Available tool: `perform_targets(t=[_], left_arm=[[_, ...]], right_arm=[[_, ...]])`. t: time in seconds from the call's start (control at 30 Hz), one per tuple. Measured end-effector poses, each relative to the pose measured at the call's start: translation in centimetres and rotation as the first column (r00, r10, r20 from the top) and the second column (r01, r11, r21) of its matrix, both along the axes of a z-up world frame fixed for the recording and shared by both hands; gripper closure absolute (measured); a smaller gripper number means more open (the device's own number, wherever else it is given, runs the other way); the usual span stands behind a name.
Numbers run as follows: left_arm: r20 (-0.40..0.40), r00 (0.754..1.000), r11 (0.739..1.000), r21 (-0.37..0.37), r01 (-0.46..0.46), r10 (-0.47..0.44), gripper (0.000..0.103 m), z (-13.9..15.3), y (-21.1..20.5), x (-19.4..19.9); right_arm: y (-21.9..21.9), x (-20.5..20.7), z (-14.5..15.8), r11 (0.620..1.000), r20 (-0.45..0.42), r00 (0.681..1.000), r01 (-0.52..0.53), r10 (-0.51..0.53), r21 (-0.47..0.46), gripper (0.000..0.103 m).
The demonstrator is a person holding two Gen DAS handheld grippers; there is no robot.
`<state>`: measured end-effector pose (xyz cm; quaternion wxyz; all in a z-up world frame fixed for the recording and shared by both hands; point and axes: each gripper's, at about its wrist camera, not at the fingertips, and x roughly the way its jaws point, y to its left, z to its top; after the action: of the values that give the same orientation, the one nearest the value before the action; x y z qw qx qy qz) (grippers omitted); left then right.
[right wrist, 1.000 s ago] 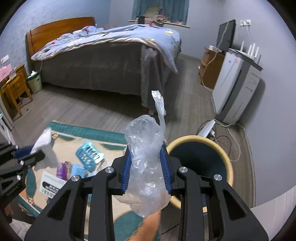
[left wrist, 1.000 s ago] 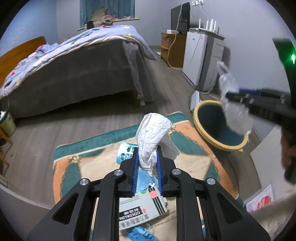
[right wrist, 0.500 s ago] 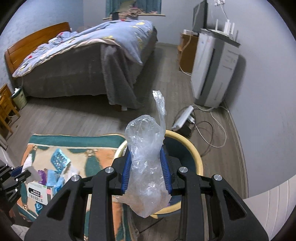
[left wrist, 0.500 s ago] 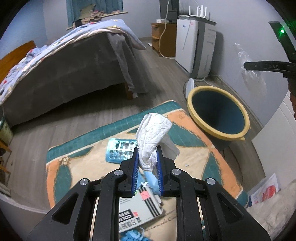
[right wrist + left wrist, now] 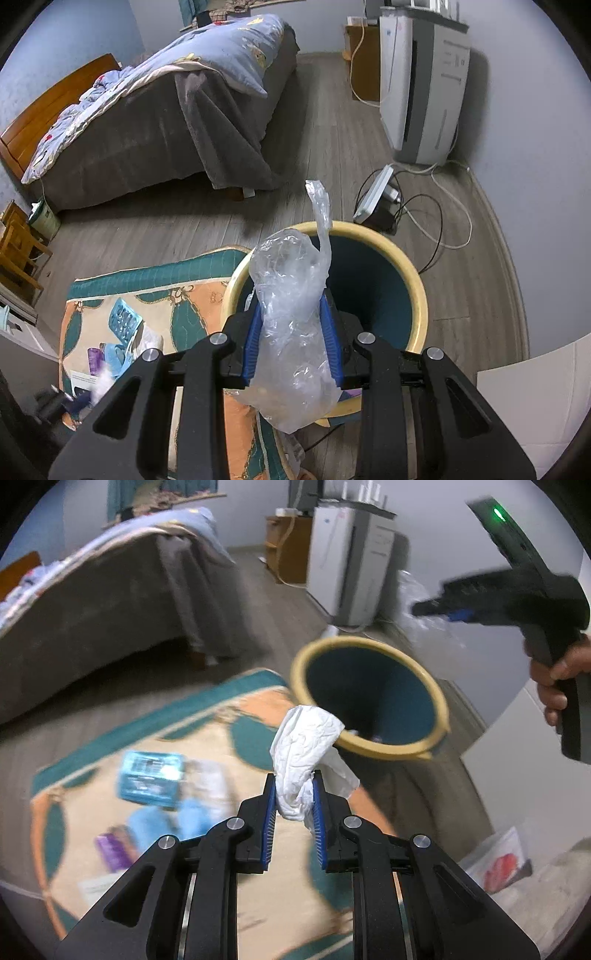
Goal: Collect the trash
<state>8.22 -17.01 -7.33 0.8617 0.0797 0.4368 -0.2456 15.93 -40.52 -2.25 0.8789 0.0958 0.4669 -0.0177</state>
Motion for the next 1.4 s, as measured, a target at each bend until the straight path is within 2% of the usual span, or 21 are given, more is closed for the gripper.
perform_targets(t=[0.1, 0.27, 0.57, 0.7, 0.73, 0.77, 0.83, 0.9, 0.97, 1.03, 1.13, 1.4], left_arm=[[-0.024, 0.999, 0.999, -0.007, 0.034, -0.034, 0.084, -1.0, -2.8, 0.3], [-0.022, 0.996, 0.996, 0.007, 0.084, -0.084, 0.084, -1.5, -6.4, 1.3], [0.023, 0.992, 0.989, 0.081, 0.123, -0.125, 0.083, -2.0, -10.2, 4.9], [0.037, 0.992, 0.988, 0.103, 0.117, -0.122, 0.079, -2.0, -11.6, 6.6], [0.041, 0.991, 0.987, 0.106, 0.121, -0.126, 0.074, -1.9, -11.9, 6.8], [0.047, 0.991, 0.986, 0.113, 0.121, -0.127, 0.064, -2.0, -12.1, 7.0], [0.068, 0.99, 0.986, 0.121, 0.118, -0.127, 0.052, -1.8, -12.4, 7.3], [0.077, 0.989, 0.986, 0.114, 0.121, -0.13, 0.048, -1.7, -12.4, 7.3], [0.082, 0.988, 0.986, 0.11, 0.124, -0.133, 0.034, -1.7, -12.3, 7.3], [0.093, 0.987, 0.987, 0.101, 0.123, -0.133, 0.025, -1.7, -12.1, 7.2], [0.106, 0.987, 0.991, 0.078, 0.11, -0.118, 0.01, -1.6, -11.5, 6.8], [0.118, 0.991, 0.998, 0.035, 0.055, -0.059, 0.007, -0.7, -8.4, 5.3]], right_arm=[[-0.8, 0.3, -0.8, 1.0, -0.019, 1.0, 0.015, -0.015, 0.021, 0.073], [-2.2, 0.6, -1.5, 0.999, -0.026, 0.999, 0.034, -0.035, -0.022, 0.073], [-5.0, 0.8, -2.5, 0.991, -0.009, 0.993, 0.119, -0.119, 0.055, 0.073], [-5.1, 1.0, -2.6, 0.986, -0.012, 0.99, 0.138, -0.138, 0.09, 0.071], [-5.2, 1.1, -2.6, 0.985, -0.011, 0.99, 0.14, -0.14, 0.098, 0.068], [-5.2, 1.1, -2.5, 0.983, -0.009, 0.99, 0.144, -0.144, 0.11, 0.064], [-5.2, 1.2, -2.4, 0.982, -0.004, 0.99, 0.142, -0.143, 0.121, 0.059], [-5.0, 1.3, -2.3, 0.984, 0.0, 0.99, 0.138, -0.139, 0.115, 0.051], [-5.0, 1.3, -2.2, 0.983, 0.005, 0.99, 0.14, -0.142, 0.117, 0.029], [-5.2, 1.3, -2.2, 0.98, 0.006, 0.988, 0.152, -0.154, 0.125, 0.017], [-5.3, 1.3, -2.1, 0.976, 0.002, 0.984, 0.176, -0.178, 0.125, 0.006], [-3.8, 1.7, -1.5, 0.979, -0.003, 0.986, 0.168, -0.168, 0.113, 0.006]])
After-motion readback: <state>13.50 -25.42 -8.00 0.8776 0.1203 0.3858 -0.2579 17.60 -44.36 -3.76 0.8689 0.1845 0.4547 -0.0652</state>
